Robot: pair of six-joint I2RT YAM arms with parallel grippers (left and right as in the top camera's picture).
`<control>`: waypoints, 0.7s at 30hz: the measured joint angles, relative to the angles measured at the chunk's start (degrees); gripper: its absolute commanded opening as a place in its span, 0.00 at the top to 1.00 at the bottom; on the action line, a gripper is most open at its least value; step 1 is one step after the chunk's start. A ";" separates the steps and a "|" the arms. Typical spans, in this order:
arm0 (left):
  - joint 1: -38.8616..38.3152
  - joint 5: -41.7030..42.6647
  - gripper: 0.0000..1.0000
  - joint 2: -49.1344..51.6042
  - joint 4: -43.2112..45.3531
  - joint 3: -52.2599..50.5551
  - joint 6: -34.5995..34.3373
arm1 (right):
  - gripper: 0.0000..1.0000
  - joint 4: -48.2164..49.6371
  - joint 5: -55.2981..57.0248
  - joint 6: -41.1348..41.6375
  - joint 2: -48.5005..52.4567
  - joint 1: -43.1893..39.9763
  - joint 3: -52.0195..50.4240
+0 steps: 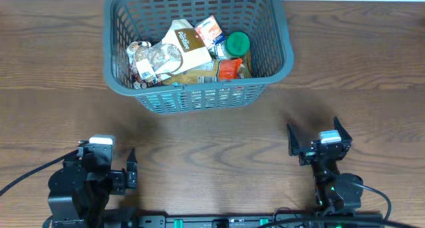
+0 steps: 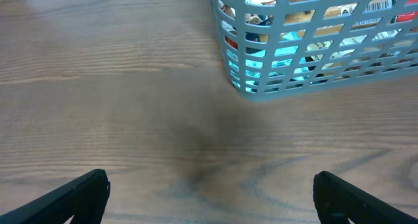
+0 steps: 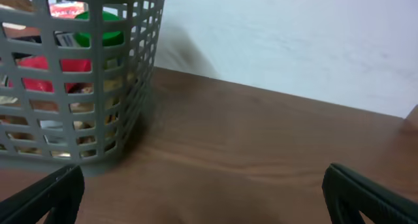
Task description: Pack container
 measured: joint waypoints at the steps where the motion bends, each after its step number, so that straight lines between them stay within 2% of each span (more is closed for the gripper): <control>1: 0.00 0.00 0.01 0.00 0.02 0.00 -0.02 | 0.01 0.02 0.02 0.33 -0.02 0.00 0.00; 21: 0.00 0.00 0.01 0.00 0.00 0.00 -0.02 | 0.01 0.00 0.20 1.57 -0.02 0.00 0.00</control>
